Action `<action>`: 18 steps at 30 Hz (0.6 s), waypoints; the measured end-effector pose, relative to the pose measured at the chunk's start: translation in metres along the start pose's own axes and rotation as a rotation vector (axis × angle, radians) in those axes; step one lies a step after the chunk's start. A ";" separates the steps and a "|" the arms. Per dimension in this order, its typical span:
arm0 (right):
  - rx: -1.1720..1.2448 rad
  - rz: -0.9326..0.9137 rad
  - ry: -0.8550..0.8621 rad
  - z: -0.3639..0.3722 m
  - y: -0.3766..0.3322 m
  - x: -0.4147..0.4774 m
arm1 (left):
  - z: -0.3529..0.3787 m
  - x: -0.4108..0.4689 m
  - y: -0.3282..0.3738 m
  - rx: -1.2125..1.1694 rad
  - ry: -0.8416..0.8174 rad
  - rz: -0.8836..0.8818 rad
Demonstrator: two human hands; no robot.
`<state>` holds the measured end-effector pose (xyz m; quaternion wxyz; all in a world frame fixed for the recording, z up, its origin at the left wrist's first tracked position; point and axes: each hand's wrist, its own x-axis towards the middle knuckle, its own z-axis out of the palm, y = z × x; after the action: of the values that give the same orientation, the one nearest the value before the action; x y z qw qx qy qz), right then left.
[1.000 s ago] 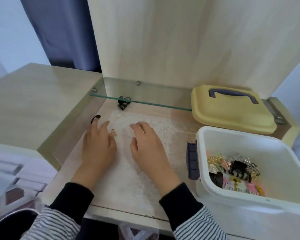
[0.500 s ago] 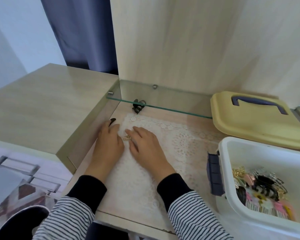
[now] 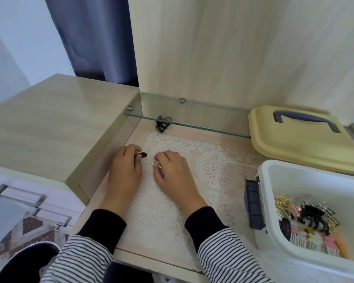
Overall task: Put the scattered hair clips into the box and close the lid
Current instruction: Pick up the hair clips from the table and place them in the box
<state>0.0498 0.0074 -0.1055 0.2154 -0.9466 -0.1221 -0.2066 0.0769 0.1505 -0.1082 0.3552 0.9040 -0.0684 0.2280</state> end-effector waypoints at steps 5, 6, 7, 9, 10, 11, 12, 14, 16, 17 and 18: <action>-0.007 -0.002 0.016 -0.002 -0.002 -0.001 | 0.001 0.000 -0.002 -0.014 0.001 -0.027; -0.005 -0.007 0.020 -0.003 -0.002 -0.002 | 0.001 0.001 -0.003 -0.016 -0.003 -0.036; -0.001 -0.015 0.025 -0.003 -0.002 -0.002 | 0.002 0.001 -0.004 -0.011 -0.008 -0.036; -0.004 -0.040 0.032 -0.004 -0.002 -0.002 | 0.002 0.002 -0.004 0.013 -0.020 -0.014; -0.006 -0.050 0.034 -0.005 -0.002 -0.002 | 0.001 0.001 -0.005 0.020 -0.023 -0.002; -0.007 -0.058 0.038 -0.005 -0.003 -0.002 | 0.001 0.001 -0.004 0.020 -0.022 0.004; -0.006 -0.066 0.044 -0.005 -0.003 -0.002 | 0.000 0.001 -0.003 0.015 -0.022 0.007; 0.001 -0.082 0.049 -0.006 -0.005 -0.003 | -0.001 -0.001 -0.001 -0.002 -0.023 0.008; -0.002 -0.104 0.046 -0.008 -0.007 -0.003 | -0.002 -0.002 0.000 -0.004 -0.030 0.010; -0.010 -0.113 0.044 -0.009 -0.008 -0.003 | -0.002 -0.003 0.001 -0.004 -0.037 0.009; -0.016 -0.116 0.047 -0.011 -0.010 -0.002 | -0.002 -0.003 0.001 -0.005 -0.039 0.011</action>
<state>0.0416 0.0111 -0.0939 0.1984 -0.9344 -0.1701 -0.2419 0.0727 0.1510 -0.1076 0.3550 0.9069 -0.0811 0.2119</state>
